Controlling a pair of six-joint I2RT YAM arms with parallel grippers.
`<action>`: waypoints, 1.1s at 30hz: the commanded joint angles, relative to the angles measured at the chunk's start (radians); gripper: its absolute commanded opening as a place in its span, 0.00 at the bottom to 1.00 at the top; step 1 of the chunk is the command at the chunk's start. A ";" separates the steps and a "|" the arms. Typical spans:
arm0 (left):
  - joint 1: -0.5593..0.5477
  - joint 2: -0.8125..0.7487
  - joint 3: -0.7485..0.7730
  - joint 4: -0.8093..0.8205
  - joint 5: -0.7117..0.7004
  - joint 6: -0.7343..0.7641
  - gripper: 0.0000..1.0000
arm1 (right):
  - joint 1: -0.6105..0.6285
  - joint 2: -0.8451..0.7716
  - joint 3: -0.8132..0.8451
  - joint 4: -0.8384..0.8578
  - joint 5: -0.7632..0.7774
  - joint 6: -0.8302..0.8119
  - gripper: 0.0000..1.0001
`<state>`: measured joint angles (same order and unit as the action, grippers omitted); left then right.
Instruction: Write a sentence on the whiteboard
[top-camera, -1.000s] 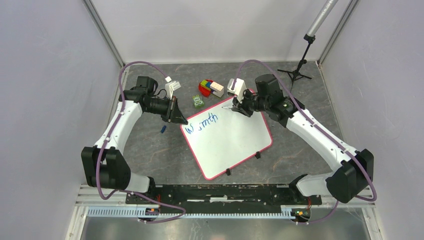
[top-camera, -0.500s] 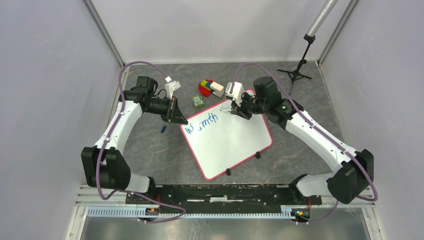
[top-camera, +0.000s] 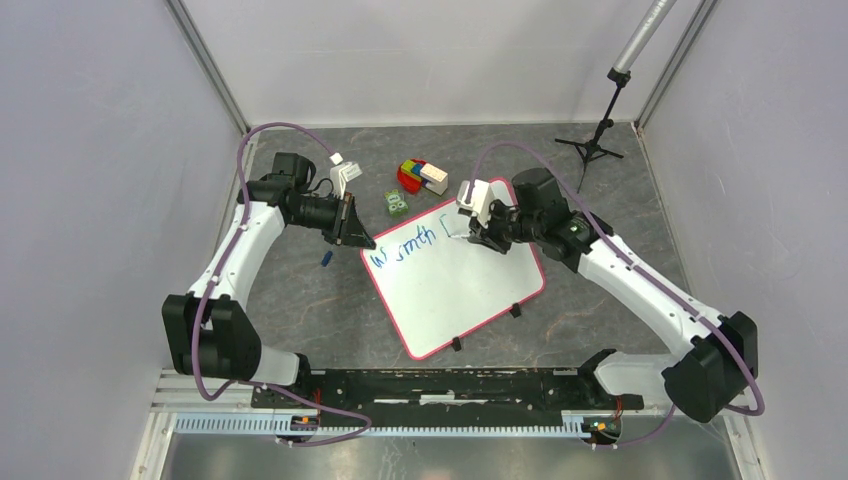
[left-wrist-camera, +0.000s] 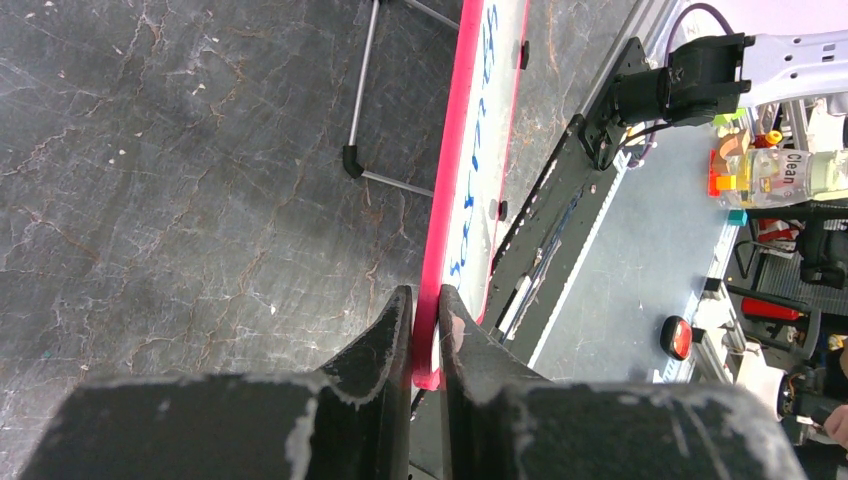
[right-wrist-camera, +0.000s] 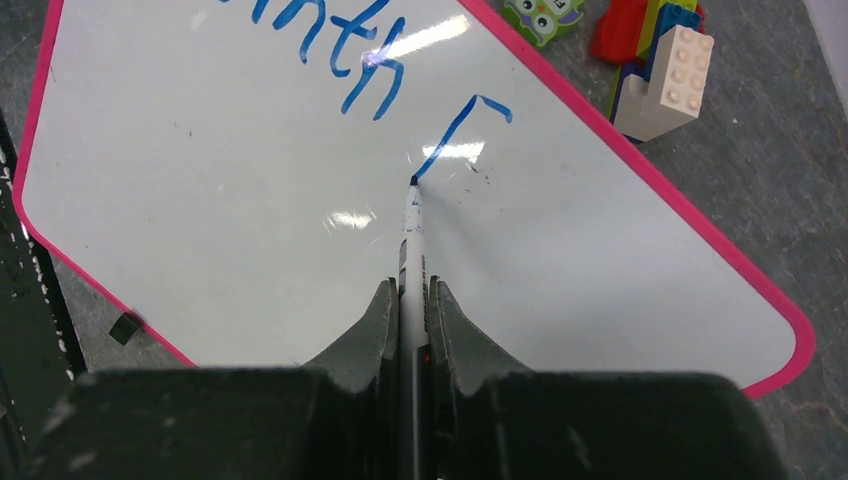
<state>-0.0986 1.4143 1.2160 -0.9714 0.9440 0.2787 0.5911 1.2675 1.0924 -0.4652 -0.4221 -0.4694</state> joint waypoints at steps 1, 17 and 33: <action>-0.004 -0.027 -0.007 0.029 -0.031 0.025 0.02 | 0.008 -0.035 -0.029 -0.013 -0.015 0.002 0.00; -0.004 -0.035 -0.009 0.030 -0.029 0.022 0.02 | 0.052 0.007 0.101 0.016 0.022 0.018 0.00; -0.004 -0.027 -0.009 0.029 -0.035 0.027 0.02 | 0.035 0.056 0.094 0.025 0.067 -0.003 0.00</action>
<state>-0.1005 1.4033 1.2102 -0.9646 0.9417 0.2787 0.6411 1.3148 1.1595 -0.4641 -0.3824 -0.4625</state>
